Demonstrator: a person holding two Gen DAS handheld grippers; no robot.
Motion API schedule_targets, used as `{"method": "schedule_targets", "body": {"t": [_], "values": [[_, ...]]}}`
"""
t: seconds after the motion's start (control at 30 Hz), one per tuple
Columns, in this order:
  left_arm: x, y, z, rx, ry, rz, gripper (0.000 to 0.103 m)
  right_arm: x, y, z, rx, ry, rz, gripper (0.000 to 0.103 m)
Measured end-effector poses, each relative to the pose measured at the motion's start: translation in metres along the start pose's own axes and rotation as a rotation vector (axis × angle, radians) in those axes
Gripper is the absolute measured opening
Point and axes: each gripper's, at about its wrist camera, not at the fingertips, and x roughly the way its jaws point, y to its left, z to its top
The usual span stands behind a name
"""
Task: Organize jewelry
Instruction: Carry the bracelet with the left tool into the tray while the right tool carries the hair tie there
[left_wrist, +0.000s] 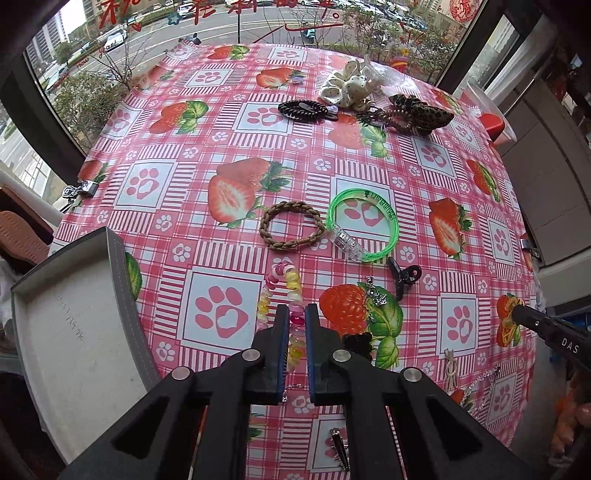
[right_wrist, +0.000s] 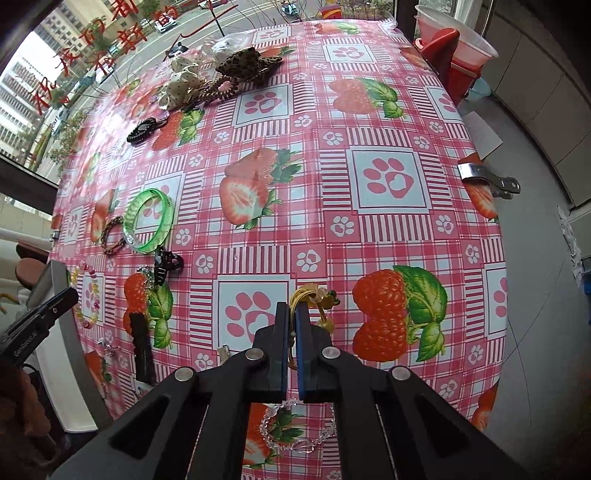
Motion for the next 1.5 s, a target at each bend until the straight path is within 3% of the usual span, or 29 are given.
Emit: {"method": "schedule_targets", "body": {"t": [0.23, 0.57, 0.8, 1.07, 1.3, 1.5], "values": [[-0.031, 0.036, -0.017, -0.047, -0.035, 0.009, 0.014, -0.008, 0.043, 0.000, -0.042, -0.013, 0.053, 0.004], [-0.065, 0.120, -0.048, -0.177, -0.070, 0.095, 0.014, -0.013, 0.163, -0.006, -0.235, -0.007, 0.195, 0.004], [-0.069, 0.176, -0.063, -0.262, -0.079, 0.154, 0.014, -0.002, 0.264, -0.010, -0.403, 0.012, 0.304, 0.004], [-0.050, 0.219, -0.059, -0.317, -0.098, 0.199, 0.014, 0.031, 0.357, -0.016, -0.526, 0.046, 0.401, 0.003], [-0.021, 0.241, -0.052, -0.325, -0.101, 0.244, 0.014, 0.078, 0.400, -0.015, -0.544, 0.099, 0.442, 0.003], [-0.002, 0.246, -0.055, -0.312, -0.078, 0.286, 0.014, 0.116, 0.404, -0.010, -0.503, 0.151, 0.427, 0.003]]}}
